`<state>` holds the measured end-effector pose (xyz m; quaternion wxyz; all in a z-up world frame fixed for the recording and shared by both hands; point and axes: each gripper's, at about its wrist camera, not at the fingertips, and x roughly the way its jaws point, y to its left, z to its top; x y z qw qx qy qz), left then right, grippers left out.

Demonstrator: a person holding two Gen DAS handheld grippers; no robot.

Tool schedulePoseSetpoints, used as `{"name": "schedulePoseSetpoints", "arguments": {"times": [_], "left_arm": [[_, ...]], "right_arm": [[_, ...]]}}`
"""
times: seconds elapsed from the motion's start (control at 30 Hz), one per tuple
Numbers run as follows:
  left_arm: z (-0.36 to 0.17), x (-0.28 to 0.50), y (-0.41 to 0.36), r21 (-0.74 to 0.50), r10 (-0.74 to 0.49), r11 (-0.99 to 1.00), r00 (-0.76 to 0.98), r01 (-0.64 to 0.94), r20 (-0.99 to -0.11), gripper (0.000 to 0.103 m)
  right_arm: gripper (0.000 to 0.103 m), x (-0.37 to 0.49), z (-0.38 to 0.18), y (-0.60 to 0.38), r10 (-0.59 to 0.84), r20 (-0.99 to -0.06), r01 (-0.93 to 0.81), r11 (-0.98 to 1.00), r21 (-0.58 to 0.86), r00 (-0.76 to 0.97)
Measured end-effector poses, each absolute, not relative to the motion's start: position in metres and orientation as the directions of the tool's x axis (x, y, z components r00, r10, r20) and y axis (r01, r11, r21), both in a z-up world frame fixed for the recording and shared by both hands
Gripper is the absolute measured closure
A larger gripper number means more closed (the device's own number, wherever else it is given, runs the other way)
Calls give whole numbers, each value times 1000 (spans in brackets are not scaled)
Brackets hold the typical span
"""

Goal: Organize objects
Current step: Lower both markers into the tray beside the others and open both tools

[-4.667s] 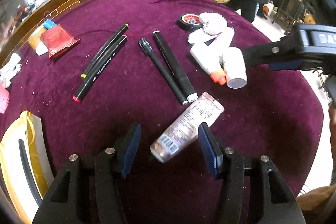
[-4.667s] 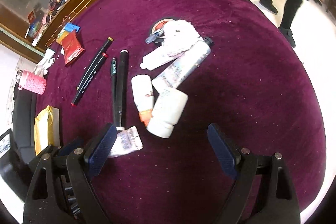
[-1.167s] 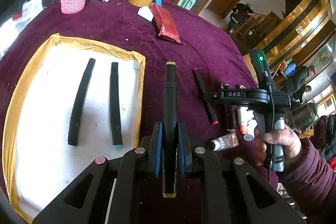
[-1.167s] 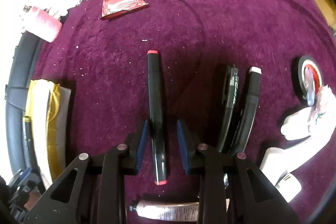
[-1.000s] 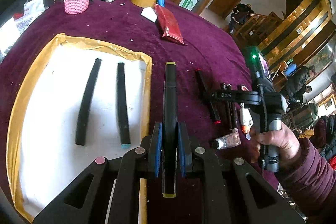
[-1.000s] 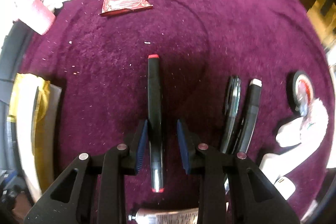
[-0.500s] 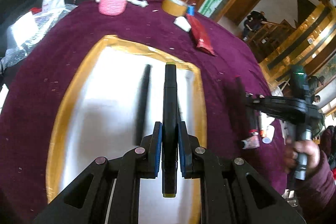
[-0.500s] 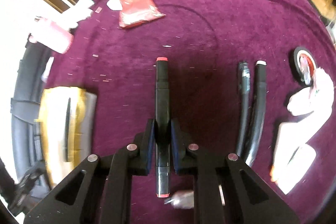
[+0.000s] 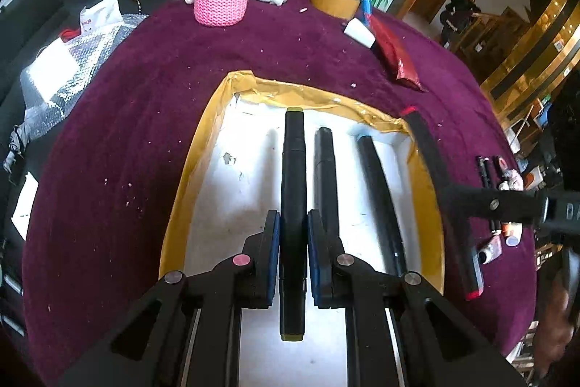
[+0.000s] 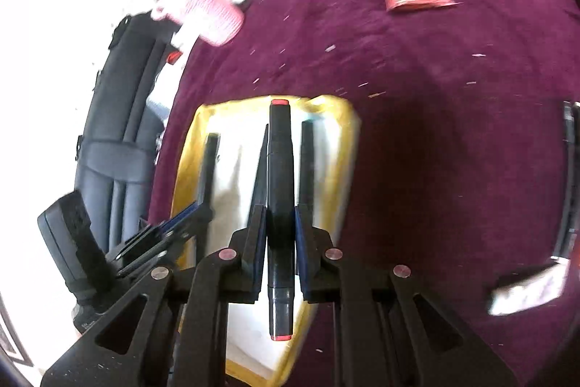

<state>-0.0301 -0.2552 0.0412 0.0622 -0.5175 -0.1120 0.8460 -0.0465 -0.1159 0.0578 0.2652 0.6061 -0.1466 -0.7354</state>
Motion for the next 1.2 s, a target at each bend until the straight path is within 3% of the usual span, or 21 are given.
{"name": "schedulePoseSetpoints", "arguments": {"times": [0.57, 0.7, 0.87, 1.2], "left_arm": [[17, -51, -261, -246, 210, -969, -408, 36, -888, 92], [19, -52, -263, -280, 241, -959, -408, 39, -881, 84], [29, -49, -258, -291, 258, -957, -414, 18, -873, 64], [59, -33, -262, -272, 219, -961, -447, 57, -867, 57]], "right_arm": [[90, -61, 16, -164, -420, -898, 195, -899, 393, -130], [90, -61, 16, -162, -419, -899, 188, -900, 392, -129], [90, -61, 17, -164, -400, -908, 190, -908, 374, -126], [88, -56, 36, -160, -402, -901, 219, -905, 364, -165]]}}
